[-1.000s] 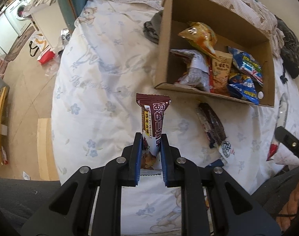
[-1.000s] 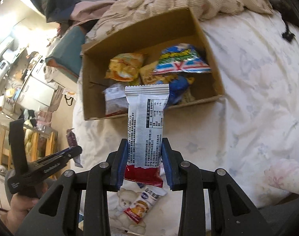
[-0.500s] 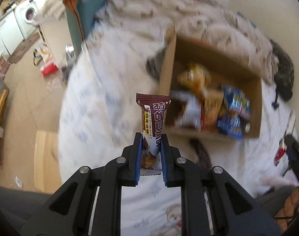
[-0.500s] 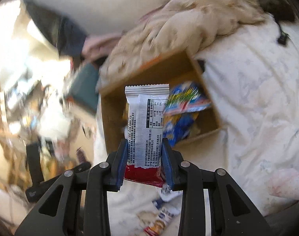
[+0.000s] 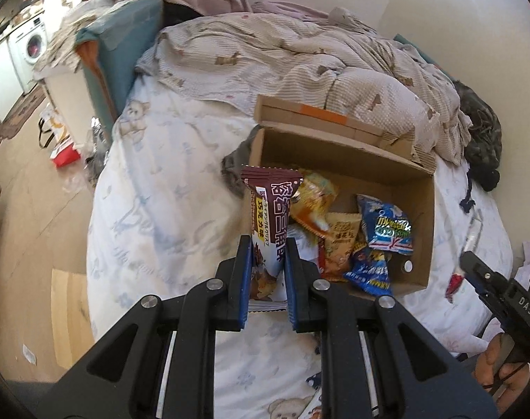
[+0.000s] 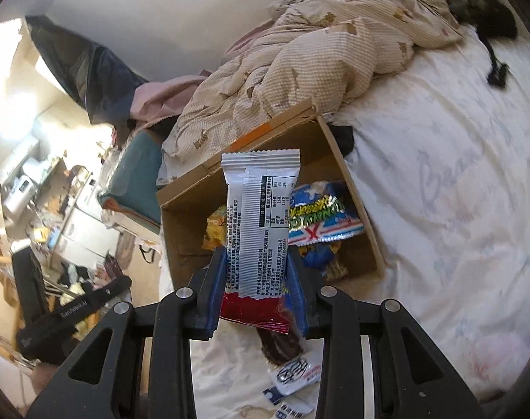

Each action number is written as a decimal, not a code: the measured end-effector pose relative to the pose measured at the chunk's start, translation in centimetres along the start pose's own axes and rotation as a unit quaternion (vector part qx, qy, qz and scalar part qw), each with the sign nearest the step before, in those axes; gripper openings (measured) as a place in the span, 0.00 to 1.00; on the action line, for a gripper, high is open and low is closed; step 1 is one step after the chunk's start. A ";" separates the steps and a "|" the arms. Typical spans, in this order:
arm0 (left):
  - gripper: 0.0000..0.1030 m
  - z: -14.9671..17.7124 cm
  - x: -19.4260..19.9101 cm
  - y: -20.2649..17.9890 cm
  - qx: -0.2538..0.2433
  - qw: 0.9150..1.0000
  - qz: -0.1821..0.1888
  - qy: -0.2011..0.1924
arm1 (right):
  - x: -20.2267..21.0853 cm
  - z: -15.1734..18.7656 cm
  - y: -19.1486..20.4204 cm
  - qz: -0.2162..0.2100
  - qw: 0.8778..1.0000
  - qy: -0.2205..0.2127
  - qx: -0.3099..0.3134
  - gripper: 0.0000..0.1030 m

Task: Organize snacks
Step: 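Carry both bars into the box and open both tools, then grasp the white Taiwan rice cake packet with the left tool, then grasp the dark dried-meat pack with the right tool, then lower the rice cake and meat pack into the box and open both tools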

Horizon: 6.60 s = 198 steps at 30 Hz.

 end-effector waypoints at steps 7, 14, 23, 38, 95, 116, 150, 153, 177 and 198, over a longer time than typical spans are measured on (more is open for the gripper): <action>0.14 -0.9 -3.3 -2.0 -0.036 0.999 -0.014 0.002 | -3.8 -0.4 1.3 0.019 0.998 0.042 0.036 0.34; 0.14 -0.5 -6.3 -2.2 -0.071 0.997 -0.025 0.002 | -6.2 -0.4 2.8 0.028 0.995 0.060 0.078 0.34; 0.14 -0.6 -7.5 -1.1 -0.042 0.999 -0.019 0.016 | -8.3 -0.6 3.0 0.031 0.993 0.077 0.079 0.34; 0.14 -0.5 -7.6 -1.6 -0.055 0.998 -0.027 0.014 | -10.5 -0.5 2.9 0.037 0.992 0.101 0.072 0.36; 0.70 7.2 0.9 -0.7 -0.050 0.999 -0.008 0.006 | 0.1 4.3 -0.8 0.039 0.996 0.080 0.007 0.60; 0.66 21.2 -10.1 -9.1 -0.177 0.939 0.054 0.292 | 1.4 4.8 -4.0 0.058 0.995 0.076 -0.037 0.60; 0.26 9.1 -1.0 4.5 0.122 0.988 -0.014 0.096 | -11.8 9.2 1.6 0.124 0.952 0.252 0.124 0.84; 0.26 8.9 -1.2 4.6 0.126 0.987 -0.013 0.098 | -15.0 10.3 2.8 0.140 0.938 0.269 0.168 0.84; 0.26 8.6 -1.7 5.0 0.133 0.987 -0.019 0.093 | -10.6 12.5 4.5 0.070 0.940 0.272 0.194 0.56; 0.26 8.5 -1.0 3.6 0.072 0.994 -0.077 0.042 | -2.9 2.4 0.1 -0.080 0.990 0.101 -0.051 0.59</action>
Point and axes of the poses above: each gripper's, at about its wrist camera, not at the fingertips, and x roughly against the way its jaws point, y to its left, z to its underside, the point moved 1 cm from there along -x, roughly the way its jaws point, and after that the axes turned 8 degrees about z, right-handed, at the moved point
